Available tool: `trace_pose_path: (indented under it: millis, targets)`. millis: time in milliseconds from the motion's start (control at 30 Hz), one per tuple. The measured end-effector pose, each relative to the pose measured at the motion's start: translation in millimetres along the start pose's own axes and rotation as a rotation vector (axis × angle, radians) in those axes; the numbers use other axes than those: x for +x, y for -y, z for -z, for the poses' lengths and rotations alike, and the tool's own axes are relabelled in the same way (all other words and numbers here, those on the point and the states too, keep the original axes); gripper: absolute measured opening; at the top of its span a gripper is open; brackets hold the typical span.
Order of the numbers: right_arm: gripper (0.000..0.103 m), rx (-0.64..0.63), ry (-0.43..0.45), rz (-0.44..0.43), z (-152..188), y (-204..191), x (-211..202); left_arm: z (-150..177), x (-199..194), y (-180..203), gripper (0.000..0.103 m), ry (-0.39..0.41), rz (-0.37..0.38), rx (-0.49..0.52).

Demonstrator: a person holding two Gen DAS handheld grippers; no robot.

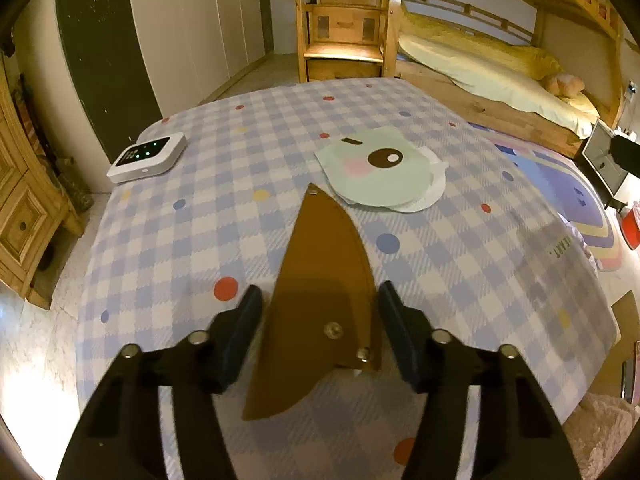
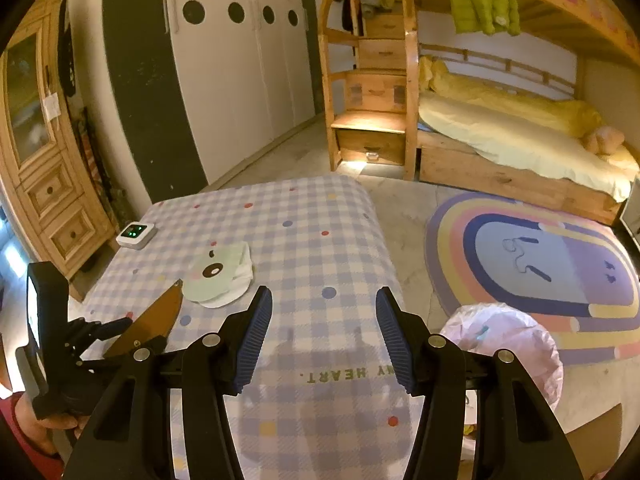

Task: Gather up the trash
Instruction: 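Move the left gripper to the brown leather sheath and grasp it, then grasp the pale green paper plate with the right gripper while the left gripper holds the sheath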

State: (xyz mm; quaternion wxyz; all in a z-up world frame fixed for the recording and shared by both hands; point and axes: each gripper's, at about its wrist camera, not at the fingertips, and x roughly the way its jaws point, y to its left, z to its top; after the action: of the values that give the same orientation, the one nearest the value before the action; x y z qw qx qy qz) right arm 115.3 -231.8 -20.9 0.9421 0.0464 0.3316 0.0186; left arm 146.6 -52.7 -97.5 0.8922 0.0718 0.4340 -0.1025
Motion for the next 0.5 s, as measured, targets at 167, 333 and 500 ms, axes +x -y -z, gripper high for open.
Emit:
trace_pose_path:
  millis: [167,333,500]
  targets:
    - [0.057,-0.033,-0.046,-0.033,-3,-15,20,1,-3,-10,0.053,0.005,0.014,-0.02]
    - [0.058,-0.067,-0.101,-0.083,-6,-38,47,0,-20,-38,0.053,0.064,0.003,-0.111]
    - [0.058,-0.068,-0.151,-0.129,-13,-58,77,-7,-35,-61,0.053,0.103,-0.047,-0.136]
